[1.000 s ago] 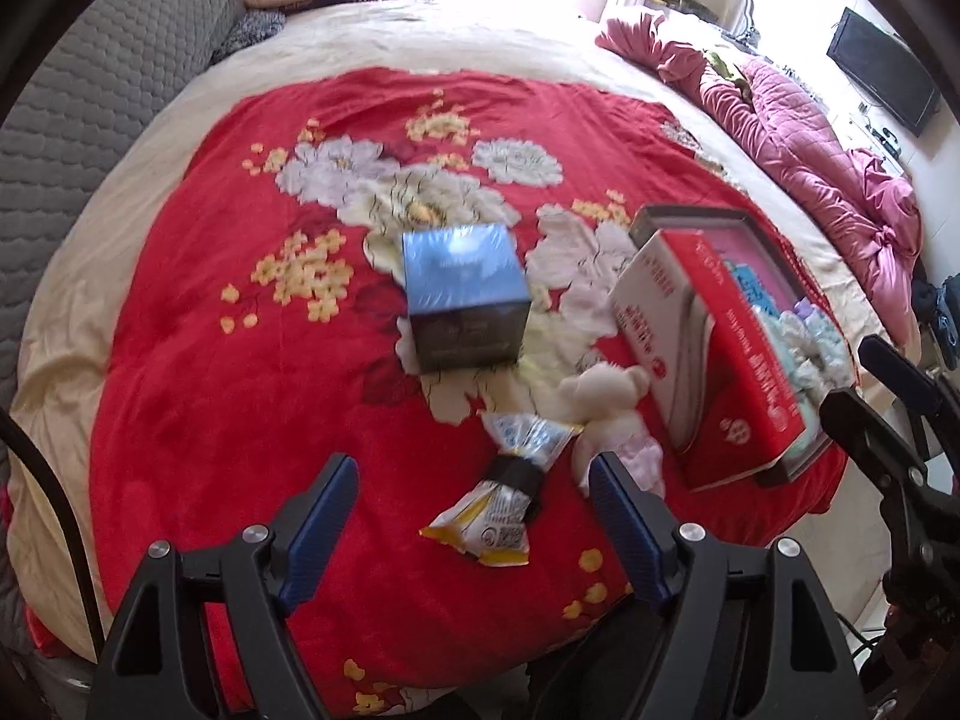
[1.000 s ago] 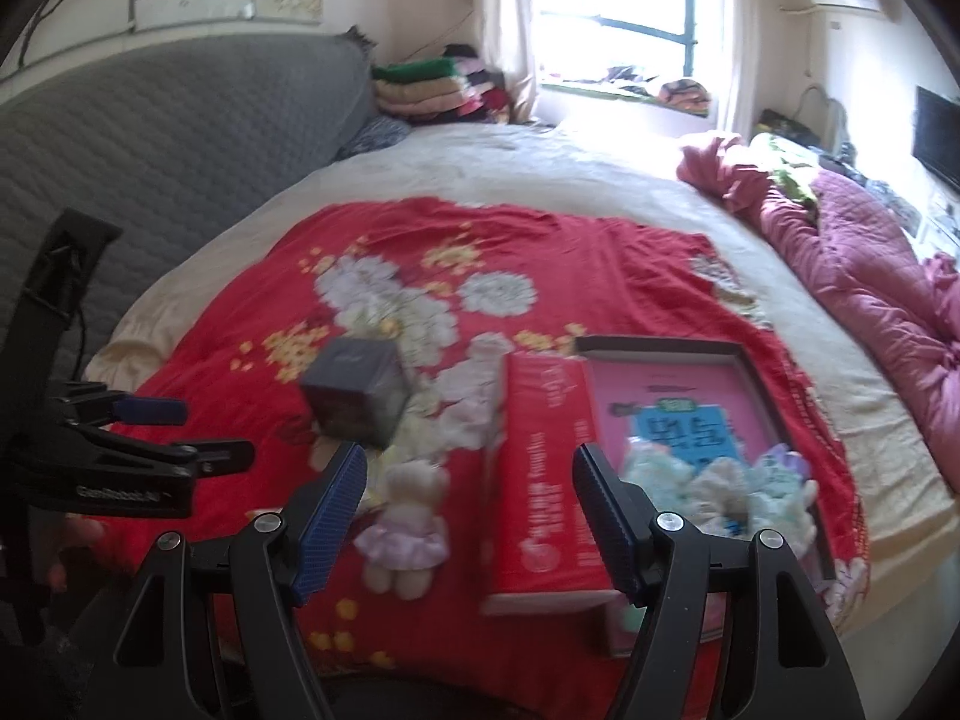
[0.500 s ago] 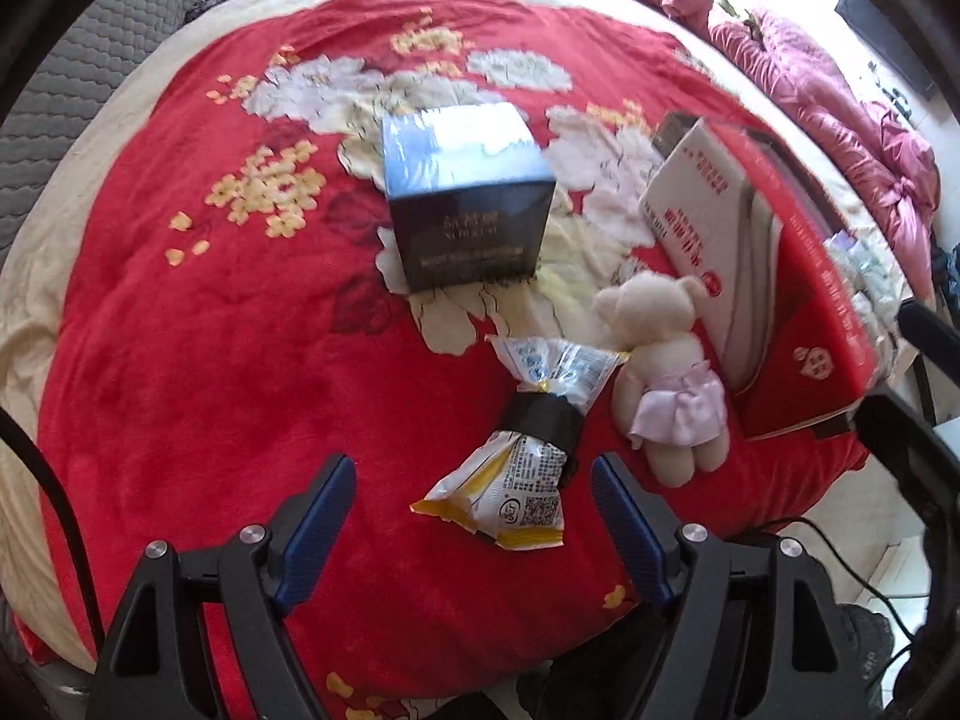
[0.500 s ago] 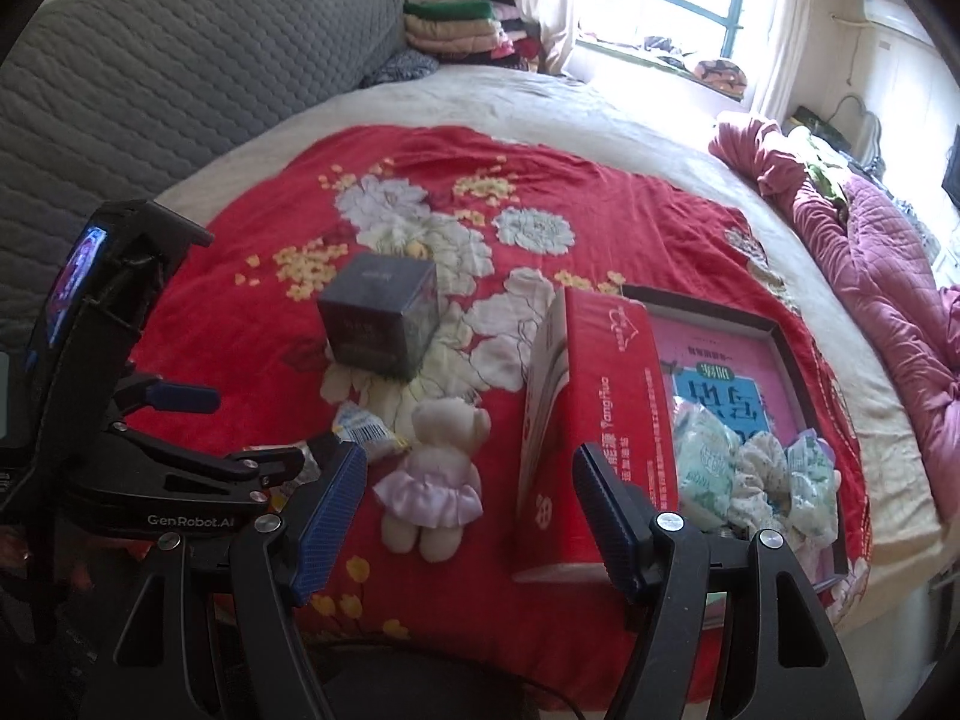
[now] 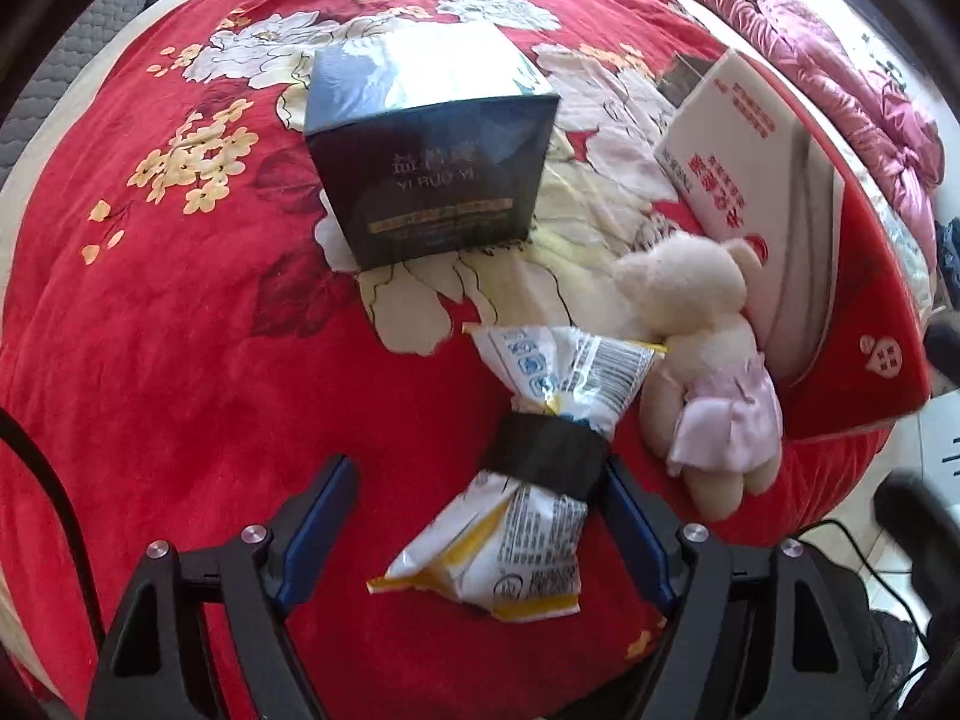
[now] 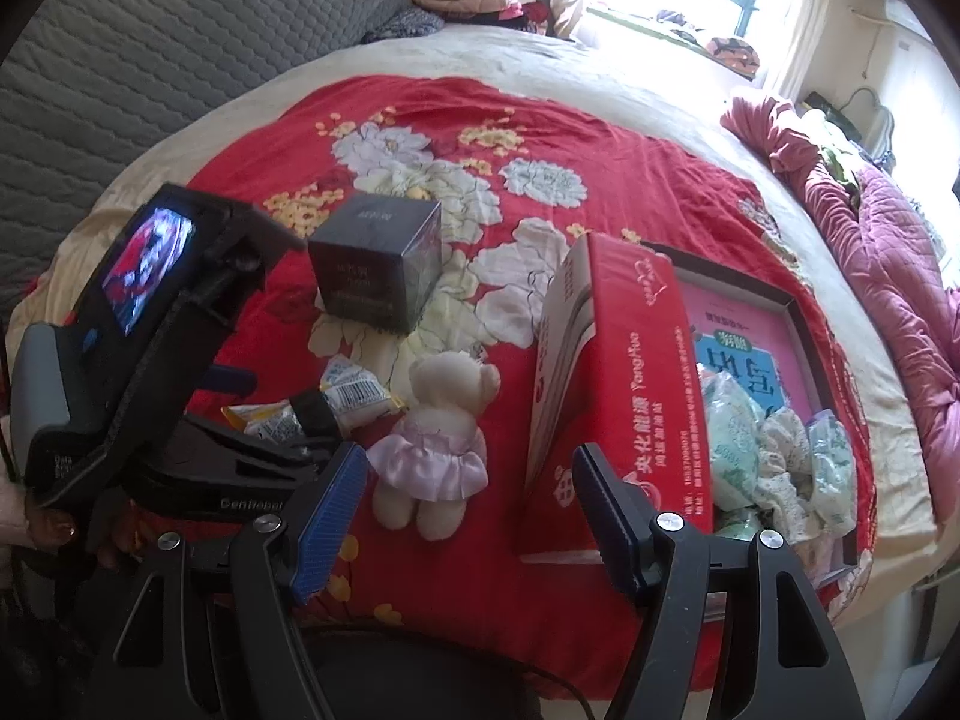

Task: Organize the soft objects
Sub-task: 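Grasp the yellow snack bag with the left gripper while the right gripper grasps the teddy bear, then carry the snack bag and teddy bear with both grippers over the pink tray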

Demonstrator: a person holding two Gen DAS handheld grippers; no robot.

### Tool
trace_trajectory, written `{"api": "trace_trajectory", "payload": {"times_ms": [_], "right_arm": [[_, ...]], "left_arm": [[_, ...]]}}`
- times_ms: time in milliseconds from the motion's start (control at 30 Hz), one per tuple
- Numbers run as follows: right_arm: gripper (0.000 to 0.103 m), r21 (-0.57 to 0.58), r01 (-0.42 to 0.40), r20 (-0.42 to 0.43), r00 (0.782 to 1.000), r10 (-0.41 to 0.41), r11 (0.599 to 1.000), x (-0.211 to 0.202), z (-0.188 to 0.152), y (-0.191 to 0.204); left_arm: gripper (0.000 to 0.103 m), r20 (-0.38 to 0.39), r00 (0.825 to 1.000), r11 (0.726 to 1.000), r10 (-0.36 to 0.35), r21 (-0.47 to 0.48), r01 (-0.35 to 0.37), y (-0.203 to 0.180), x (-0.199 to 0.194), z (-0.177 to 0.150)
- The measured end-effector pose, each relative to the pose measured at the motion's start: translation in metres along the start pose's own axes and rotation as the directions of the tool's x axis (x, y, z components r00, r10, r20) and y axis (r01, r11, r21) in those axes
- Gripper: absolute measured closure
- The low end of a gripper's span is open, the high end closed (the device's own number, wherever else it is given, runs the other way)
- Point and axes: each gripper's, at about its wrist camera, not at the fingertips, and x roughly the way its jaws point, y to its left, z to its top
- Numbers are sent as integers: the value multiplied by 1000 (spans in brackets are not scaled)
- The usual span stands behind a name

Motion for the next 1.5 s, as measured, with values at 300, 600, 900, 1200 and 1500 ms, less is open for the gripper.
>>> {"api": "trace_trajectory", "payload": {"times_ms": [300,600,900,1200,1500], "right_arm": [[30,-49,5,-81,997,-9,999,33,0,16],[30,-141,96,-162,980,-118,985,94,16,40],[59,-10,23,-177,984,-24,1000,110,20,17],[59,98,-72,17,997,71,993,29,31,-14],[59,248,-13,141,990,-23,969,-48,23,-89]], "left_arm": [[61,47,997,993,-69,-98,73,35,-4,13],[62,77,990,985,-122,-114,130,47,-4,12],[63,90,984,979,-151,-122,161,48,-11,8],[64,153,979,985,-138,-78,151,27,-52,1],[64,235,955,983,-182,26,181,-28,-105,13]]}}
